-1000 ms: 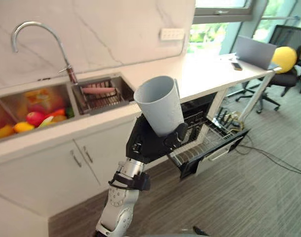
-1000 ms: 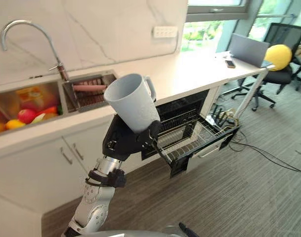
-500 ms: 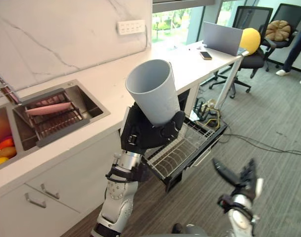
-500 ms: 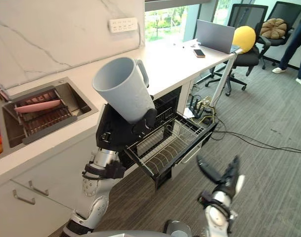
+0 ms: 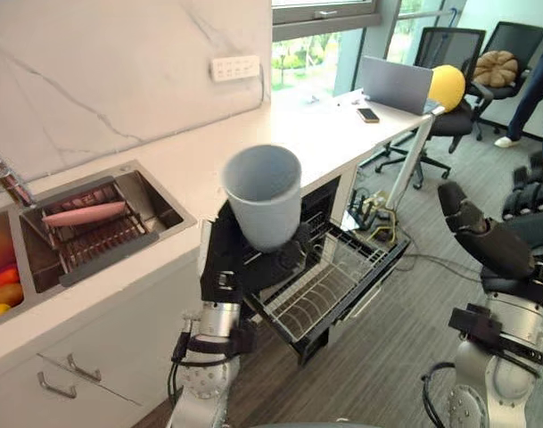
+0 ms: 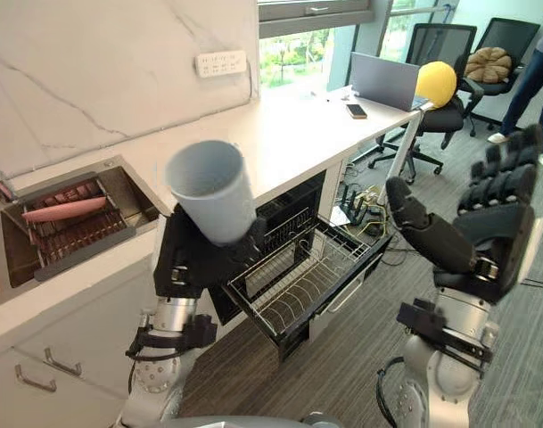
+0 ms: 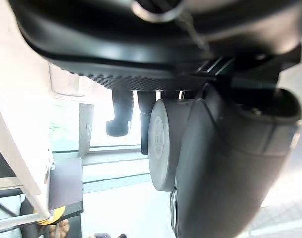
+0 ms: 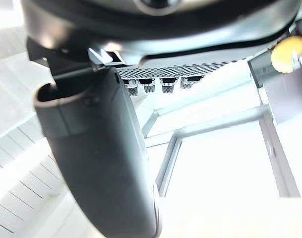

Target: Walk over to the sink, pick up the cup, carry it to the dishwasher, place the cup inside the dishwasher, then close the dishwasher door

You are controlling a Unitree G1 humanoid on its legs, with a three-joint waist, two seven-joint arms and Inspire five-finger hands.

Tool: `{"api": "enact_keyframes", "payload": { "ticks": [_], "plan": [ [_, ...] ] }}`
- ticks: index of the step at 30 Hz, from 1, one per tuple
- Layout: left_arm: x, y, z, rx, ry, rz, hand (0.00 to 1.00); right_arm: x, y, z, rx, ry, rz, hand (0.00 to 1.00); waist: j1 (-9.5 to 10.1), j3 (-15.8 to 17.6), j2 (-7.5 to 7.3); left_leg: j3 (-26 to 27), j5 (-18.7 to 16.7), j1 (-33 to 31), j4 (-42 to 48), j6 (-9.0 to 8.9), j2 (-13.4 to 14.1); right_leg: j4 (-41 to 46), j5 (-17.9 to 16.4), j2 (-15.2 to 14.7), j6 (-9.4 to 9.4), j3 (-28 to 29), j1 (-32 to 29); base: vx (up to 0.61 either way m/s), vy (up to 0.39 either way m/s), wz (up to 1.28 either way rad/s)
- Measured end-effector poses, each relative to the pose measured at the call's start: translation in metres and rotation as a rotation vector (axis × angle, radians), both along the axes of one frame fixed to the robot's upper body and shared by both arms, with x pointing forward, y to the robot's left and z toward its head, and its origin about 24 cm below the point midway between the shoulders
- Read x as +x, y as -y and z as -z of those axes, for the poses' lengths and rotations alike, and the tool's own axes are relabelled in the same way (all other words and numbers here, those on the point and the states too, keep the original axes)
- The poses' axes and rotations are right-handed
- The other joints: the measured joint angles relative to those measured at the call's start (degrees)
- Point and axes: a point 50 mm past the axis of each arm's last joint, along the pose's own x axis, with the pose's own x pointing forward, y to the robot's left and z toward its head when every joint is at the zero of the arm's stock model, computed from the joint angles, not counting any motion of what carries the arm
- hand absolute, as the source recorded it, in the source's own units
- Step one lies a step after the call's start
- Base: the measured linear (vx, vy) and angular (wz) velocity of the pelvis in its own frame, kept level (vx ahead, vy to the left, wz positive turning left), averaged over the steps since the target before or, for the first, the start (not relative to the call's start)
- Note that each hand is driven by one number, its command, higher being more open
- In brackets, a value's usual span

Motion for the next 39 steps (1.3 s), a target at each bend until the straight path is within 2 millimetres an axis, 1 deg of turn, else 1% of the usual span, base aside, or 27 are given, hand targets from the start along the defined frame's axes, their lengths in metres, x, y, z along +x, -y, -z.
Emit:
{"api": "enact_keyframes", "payload": {
  "ticks": [2, 5, 8, 10, 12, 15, 17, 20, 23, 31, 36, 39],
  "plan": [
    [0.008, 0.003, 0.006, 0.049, -0.018, -0.031, 0.0, 0.01, -0.011, -0.004, 0.011, 0.035, -0.097, 1.0, 0.42, -0.03, 0.17, 0.39, 0.0, 0.82, -1.22, 0.01, -0.89, -1.87, 1.0, -0.1, 0.33, 1.23, 0.48, 0.12, 0.075, -0.3],
    [0.015, 0.008, 0.016, 0.128, -0.06, -0.05, 0.0, 0.014, -0.022, -0.006, 0.019, 0.063, -0.2, 1.0, 0.22, -0.08, 0.22, 0.41, 0.18, 3.7, -4.81, -0.1, -1.86, -4.28, 1.47, -0.02, 0.7, 1.21, 2.82, 0.12, 0.054, -0.05],
    [0.02, 0.013, 0.019, 0.232, -0.058, -0.046, 0.0, 0.017, -0.031, -0.008, 0.043, 0.093, -0.295, 1.0, 0.16, -0.3, 0.21, 0.37, 0.49, 4.09, -6.71, 0.01, -2.77, -6.12, 2.14, -0.27, 1.16, 1.04, 3.22, 0.05, 0.022, 0.02],
    [0.021, 0.015, 0.02, 0.256, -0.061, -0.033, 0.0, 0.019, -0.038, -0.007, 0.043, 0.089, -0.352, 1.0, 0.09, -0.31, 0.2, 0.37, 0.5, 4.07, -7.26, 0.05, -3.21, -7.59, 2.94, -0.42, 1.42, 0.98, 3.67, 0.04, 0.025, 0.0],
    [0.022, 0.016, 0.019, 0.264, -0.063, -0.026, 0.0, 0.022, -0.047, -0.003, 0.022, 0.061, -0.431, 1.0, -0.14, -0.32, 0.18, 0.29, 0.52, 4.08, -7.82, 0.1, -3.89, -9.12, 3.78, -0.75, 1.66, 0.9, 4.11, 0.0, 0.0, 0.0],
    [0.023, 0.016, 0.018, 0.283, -0.056, -0.025, 0.0, 0.026, -0.056, 0.006, -0.006, 0.007, -0.496, 1.0, -0.11, -0.35, 0.12, 0.29, 0.46, 3.92, -7.99, 0.38, -4.35, -10.18, 4.59, -1.03, 1.89, 0.88, 4.3, 0.0, 0.0, 0.0],
    [0.024, 0.016, 0.02, 0.294, -0.064, -0.028, 0.0, 0.031, -0.062, 0.016, -0.047, -0.065, -0.537, 1.0, -0.09, -0.32, 0.06, 0.29, 0.42, 3.83, -8.0, 0.59, -4.68, -10.37, 4.81, -1.31, 2.05, 0.87, 4.27, -0.03, 0.007, 0.0],
    [0.024, 0.015, 0.022, 0.303, -0.077, -0.03, 0.0, 0.035, -0.066, 0.029, -0.075, -0.148, -0.575, 1.0, -0.02, -0.27, -0.13, 0.31, 0.38, 3.49, -7.9, 0.87, -4.99, -10.38, 5.06, -1.62, 2.24, 0.89, 3.95, -0.05, 0.001, -0.01],
    [0.025, 0.014, 0.024, 0.309, -0.085, -0.033, 0.0, 0.037, -0.067, 0.036, -0.111, -0.198, -0.575, 1.0, 0.03, -0.13, -0.52, 0.37, 0.37, 2.9, -7.65, 1.16, -5.29, -10.39, 5.36, -1.91, 2.39, 1.02, 3.39, -0.07, -0.004, -0.02],
    [0.025, 0.012, 0.024, 0.311, -0.09, -0.039, 0.0, 0.038, -0.067, 0.038, -0.192, -0.239, -0.554, 1.0, 0.24, -0.27, -1.39, 0.56, 0.31, 1.93, -7.0, 1.57, -5.61, -10.39, 6.03, -2.28, 2.52, 1.38, 2.53, -0.04, -0.009, -0.02],
    [0.028, 0.006, 0.024, 0.307, -0.094, -0.066, 0.0, 0.04, -0.067, 0.041, -0.192, -0.264, -0.552, 1.0, 0.37, -0.36, -1.91, 0.67, 0.25, 0.87, -6.23, 1.82, -5.72, -10.4, 6.58, -2.49, 2.49, 1.68, 1.63, -0.06, -0.014, -0.02],
    [0.027, 0.006, 0.024, 0.318, -0.083, -0.054, 0.0, 0.041, -0.067, 0.043, -0.189, -0.277, -0.557, 1.0, 0.44, -0.47, -2.23, 0.67, 0.25, 0.8, -6.08, 1.85, -5.73, -10.4, 6.64, -2.53, 2.48, 1.71, 1.63, -0.04, -0.014, 0.0]
  ]
}}
